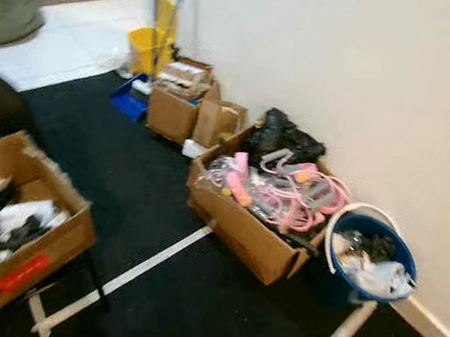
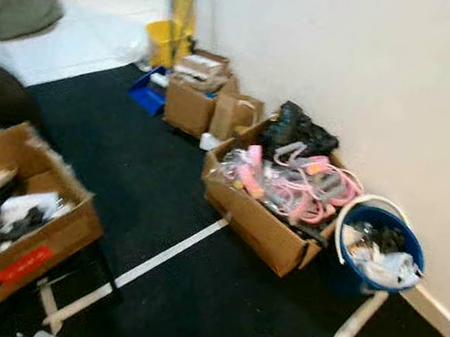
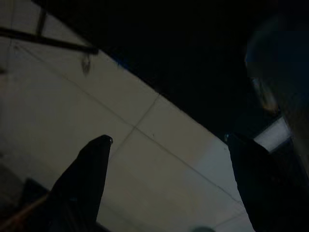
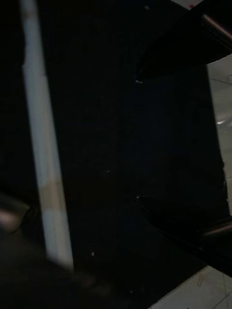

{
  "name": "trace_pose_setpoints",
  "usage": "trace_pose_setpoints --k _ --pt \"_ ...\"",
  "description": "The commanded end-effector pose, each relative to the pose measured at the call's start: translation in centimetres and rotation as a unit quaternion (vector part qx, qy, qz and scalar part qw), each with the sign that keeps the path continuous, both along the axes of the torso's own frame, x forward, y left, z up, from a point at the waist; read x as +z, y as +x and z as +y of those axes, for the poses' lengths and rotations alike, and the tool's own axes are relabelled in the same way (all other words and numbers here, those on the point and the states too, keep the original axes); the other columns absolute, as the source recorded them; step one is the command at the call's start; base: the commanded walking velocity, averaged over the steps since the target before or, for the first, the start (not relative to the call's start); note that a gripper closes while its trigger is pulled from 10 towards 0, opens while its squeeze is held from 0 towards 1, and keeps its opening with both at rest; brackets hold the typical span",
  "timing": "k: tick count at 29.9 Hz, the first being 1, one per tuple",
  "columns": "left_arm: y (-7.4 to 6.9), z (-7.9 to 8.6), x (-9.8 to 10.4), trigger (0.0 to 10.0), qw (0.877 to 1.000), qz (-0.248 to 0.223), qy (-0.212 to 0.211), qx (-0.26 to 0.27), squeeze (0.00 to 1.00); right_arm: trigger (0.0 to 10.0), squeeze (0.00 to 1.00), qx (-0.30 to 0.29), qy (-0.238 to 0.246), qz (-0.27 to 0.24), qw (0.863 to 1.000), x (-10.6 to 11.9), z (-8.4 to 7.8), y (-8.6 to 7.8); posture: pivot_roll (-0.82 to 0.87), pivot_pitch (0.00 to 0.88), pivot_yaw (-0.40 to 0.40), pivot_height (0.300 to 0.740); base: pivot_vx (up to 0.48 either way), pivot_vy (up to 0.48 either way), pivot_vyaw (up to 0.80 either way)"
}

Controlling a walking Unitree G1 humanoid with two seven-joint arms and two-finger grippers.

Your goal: Picking trash to rubbish bin

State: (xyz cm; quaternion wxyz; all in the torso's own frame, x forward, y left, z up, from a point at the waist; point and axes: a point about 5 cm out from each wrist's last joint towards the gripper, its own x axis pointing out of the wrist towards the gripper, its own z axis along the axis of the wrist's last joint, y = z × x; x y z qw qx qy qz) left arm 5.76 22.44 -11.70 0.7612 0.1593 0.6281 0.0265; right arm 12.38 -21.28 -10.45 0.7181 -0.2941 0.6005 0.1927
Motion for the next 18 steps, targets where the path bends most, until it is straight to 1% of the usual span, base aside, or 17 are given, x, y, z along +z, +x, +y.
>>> trace_pose_setpoints --k 1,3,4,7,8,10,11,13,17,18 --pt "-2.0 -0.3 -0.3 10.0 0.999 0.033 -0.011 0.006 0.0 10.0 0.0 0.001 0.007 -0.001 1.0 -0.1 0.5 0.0 0.04 0.024 0.017 0.74 0.0 0.0 -0.77" --pt "-1.9 -0.9 -0.4 10.0 0.999 0.035 -0.027 -0.005 0.0 10.0 0.0 -0.002 0.009 -0.005 1.0 0.0 0.7 0.2 0.05 0.024 0.019 0.74 0.0 0.0 -0.77" --pt "-1.9 -0.9 -0.4 10.0 0.999 0.035 -0.027 -0.005 0.0 10.0 0.0 -0.002 0.009 -0.005 1.0 0.0 0.7 0.2 0.05 0.024 0.019 0.74 0.0 0.0 -0.77" --pt "-0.8 -1.3 -0.4 10.0 0.999 0.026 -0.031 -0.02 0.0 10.0 0.0 0.013 0.018 -0.014 1.0 0.0 1.8 1.0 0.06 0.045 0.011 0.74 0.0 0.0 -0.77" --pt "-0.8 -1.3 -0.4 10.0 0.999 0.026 -0.031 -0.02 0.0 10.0 0.0 0.013 0.018 -0.014 1.0 0.0 1.8 1.0 0.06 0.045 0.011 0.74 0.0 0.0 -0.77" --pt "0.4 -1.0 -0.2 10.0 0.999 0.013 -0.026 -0.028 0.0 10.0 0.0 0.03 0.026 -0.02 0.999 0.1 2.8 1.7 0.05 0.046 0.011 0.74 0.0 0.0 -0.77" --pt "0.4 -1.0 -0.2 10.0 0.999 0.013 -0.026 -0.028 0.0 10.0 0.0 0.03 0.026 -0.02 0.999 0.1 2.8 1.7 0.05 0.046 0.011 0.74 0.0 0.0 -0.77" --pt "1.1 -1.0 0.0 10.0 0.999 0.005 -0.025 -0.037 0.0 10.0 0.0 0.035 0.032 -0.027 0.998 0.2 3.3 2.1 0.05 0.042 0.021 0.74 0.0 0.0 -0.77" --pt "1.2 -1.1 -0.1 10.0 0.998 0.009 -0.031 -0.048 0.0 10.0 0.0 0.029 0.032 -0.029 0.999 0.3 3.1 2.3 0.04 0.037 0.024 0.74 0.0 0.0 -0.77" --pt "1.0 -1.2 -0.1 10.0 0.998 0.014 -0.034 -0.051 0.0 10.0 0.0 0.026 0.028 -0.026 0.999 0.3 2.7 2.1 0.04 0.04 0.022 0.74 0.0 0.0 -0.77"
